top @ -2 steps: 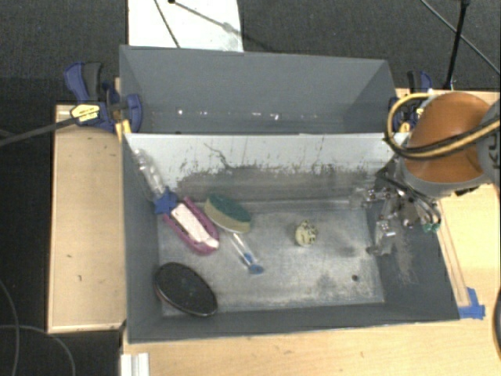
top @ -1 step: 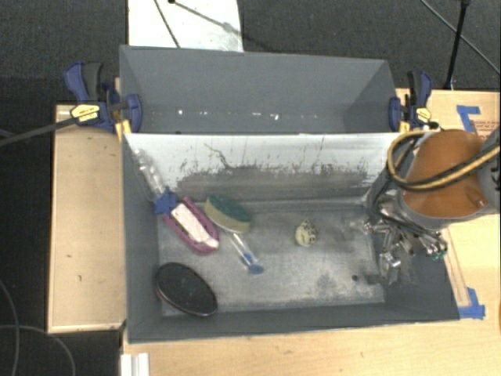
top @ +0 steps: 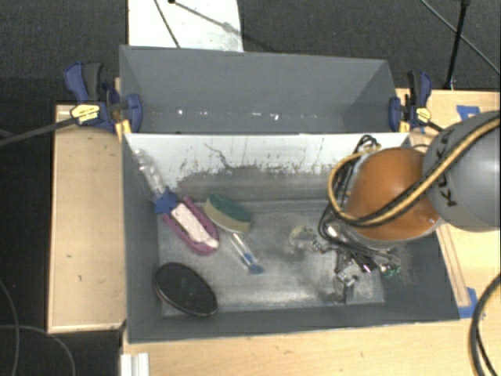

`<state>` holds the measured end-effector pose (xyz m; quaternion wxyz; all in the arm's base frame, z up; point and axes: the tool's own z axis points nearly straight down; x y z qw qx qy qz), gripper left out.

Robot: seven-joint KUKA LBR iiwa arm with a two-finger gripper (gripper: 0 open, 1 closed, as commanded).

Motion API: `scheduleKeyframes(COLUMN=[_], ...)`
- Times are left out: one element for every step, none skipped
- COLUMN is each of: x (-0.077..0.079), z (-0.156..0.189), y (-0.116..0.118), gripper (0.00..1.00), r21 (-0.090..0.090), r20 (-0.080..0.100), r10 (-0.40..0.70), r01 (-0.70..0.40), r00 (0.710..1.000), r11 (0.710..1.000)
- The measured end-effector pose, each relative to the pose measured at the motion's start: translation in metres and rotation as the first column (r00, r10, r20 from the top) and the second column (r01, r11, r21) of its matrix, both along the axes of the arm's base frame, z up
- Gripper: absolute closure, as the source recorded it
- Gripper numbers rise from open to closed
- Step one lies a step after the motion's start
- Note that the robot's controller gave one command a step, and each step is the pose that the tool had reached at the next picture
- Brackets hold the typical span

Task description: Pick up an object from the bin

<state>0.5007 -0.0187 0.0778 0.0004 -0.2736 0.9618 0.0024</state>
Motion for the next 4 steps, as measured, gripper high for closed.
scheduleKeyframes(x=[0.001, 0.001, 0.072, 0.081], z=[0.0, 0.0, 0.063, -0.009], y=[-0.005, -0.005, -0.078, -0.039], gripper=[1.0, 0.0, 0.0, 0.0], r21=[-0.004, -0.004, -0.009, -0.002], r20=[0.002, 0.002, 0.017, 0.0], r10=[-0.005, -0.003, -0.044, 0.167], r01=[0.005, 0.003, 0.044, -0.167], r00=[1.0, 1.0, 0.999, 0.986], r11=[1.0, 1.0, 0.999, 0.986])
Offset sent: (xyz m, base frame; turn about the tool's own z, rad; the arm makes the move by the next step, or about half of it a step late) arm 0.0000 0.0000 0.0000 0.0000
